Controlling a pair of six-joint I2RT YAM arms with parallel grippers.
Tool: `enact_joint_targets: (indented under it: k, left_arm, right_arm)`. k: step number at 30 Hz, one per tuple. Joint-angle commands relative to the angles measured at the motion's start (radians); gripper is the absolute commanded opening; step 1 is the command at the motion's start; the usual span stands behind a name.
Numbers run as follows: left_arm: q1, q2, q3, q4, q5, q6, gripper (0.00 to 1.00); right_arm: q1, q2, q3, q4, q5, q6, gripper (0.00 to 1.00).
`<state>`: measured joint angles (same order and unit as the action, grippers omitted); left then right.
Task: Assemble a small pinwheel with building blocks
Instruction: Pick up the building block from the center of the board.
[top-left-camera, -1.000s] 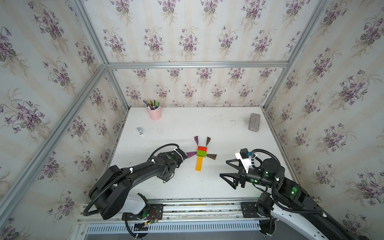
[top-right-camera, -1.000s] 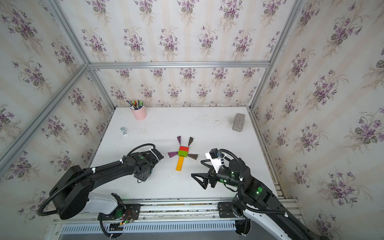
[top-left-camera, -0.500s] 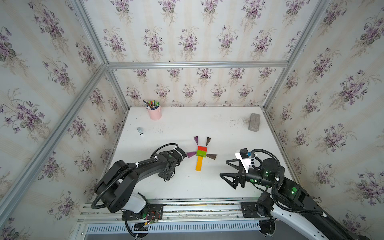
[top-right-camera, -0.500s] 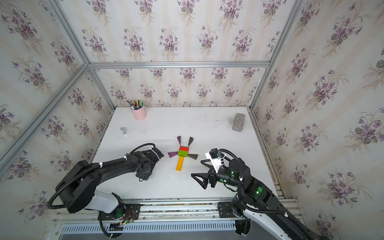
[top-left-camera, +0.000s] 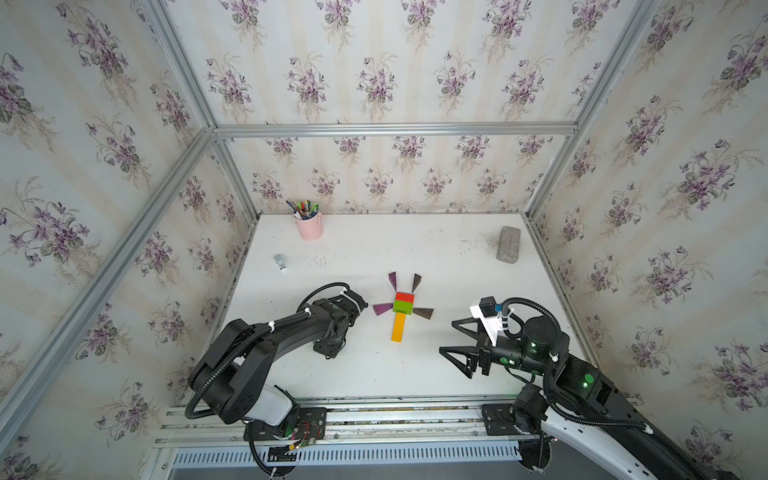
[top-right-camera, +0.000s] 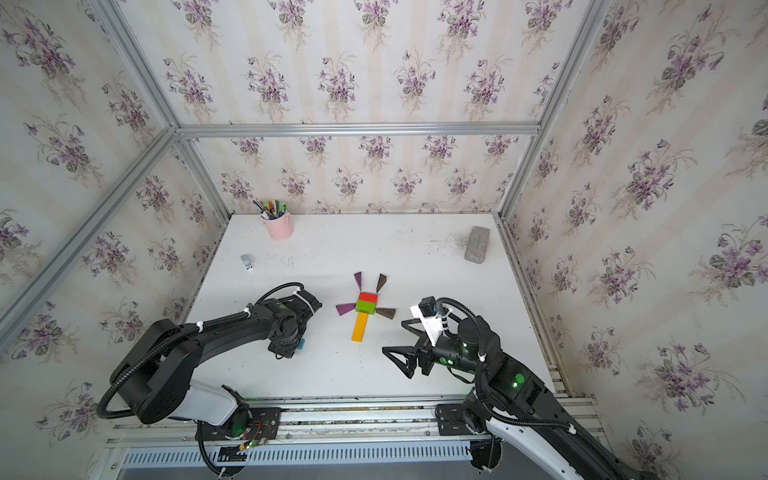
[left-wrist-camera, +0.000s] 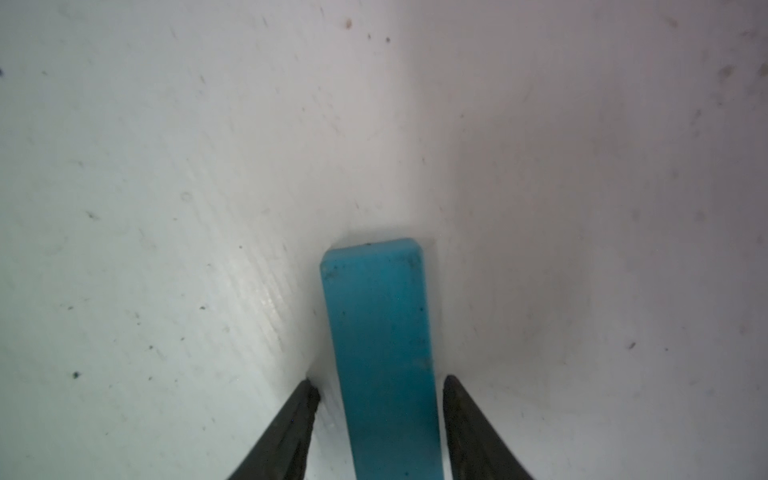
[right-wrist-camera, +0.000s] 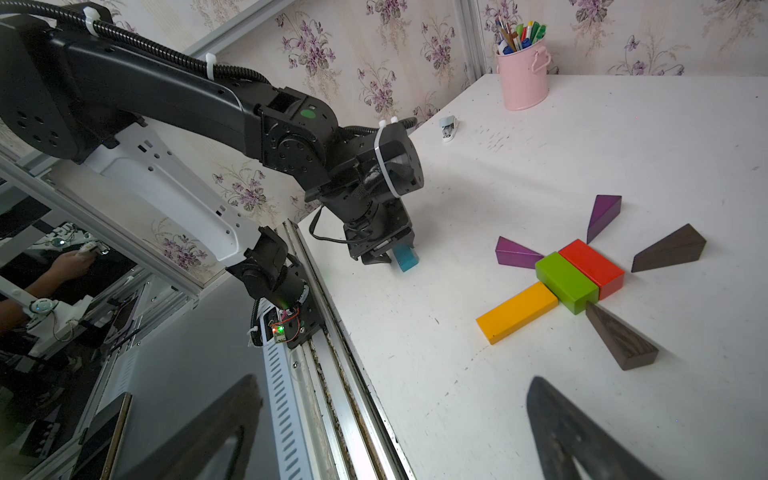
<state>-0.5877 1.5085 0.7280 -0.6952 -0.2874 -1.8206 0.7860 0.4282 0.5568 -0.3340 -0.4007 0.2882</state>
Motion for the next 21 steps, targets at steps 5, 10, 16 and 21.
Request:
enact_joint_targets:
  k: [5,10,16,21]
  left_arm:
    - [0.014,0.075,-0.006,0.049,0.01,0.046,0.38]
    - [0.012,0.115,0.019,0.059,0.02,0.128,0.27]
    - [0.012,0.132,0.038,0.057,-0.01,0.304,0.18]
    - [0.013,0.169,0.075,0.052,-0.001,0.478,0.18]
  right_arm:
    - [0.0,0.004,0.002,0.021,0.002,0.004,1.0]
    - [0.001,0.0,0.001,0.023,0.002,0.003,1.0]
    - [0.001,0.002,0.002,0.024,0.002,0.003,1.0]
    - [0.001,-0.001,0.001,0.022,0.004,0.005,0.99]
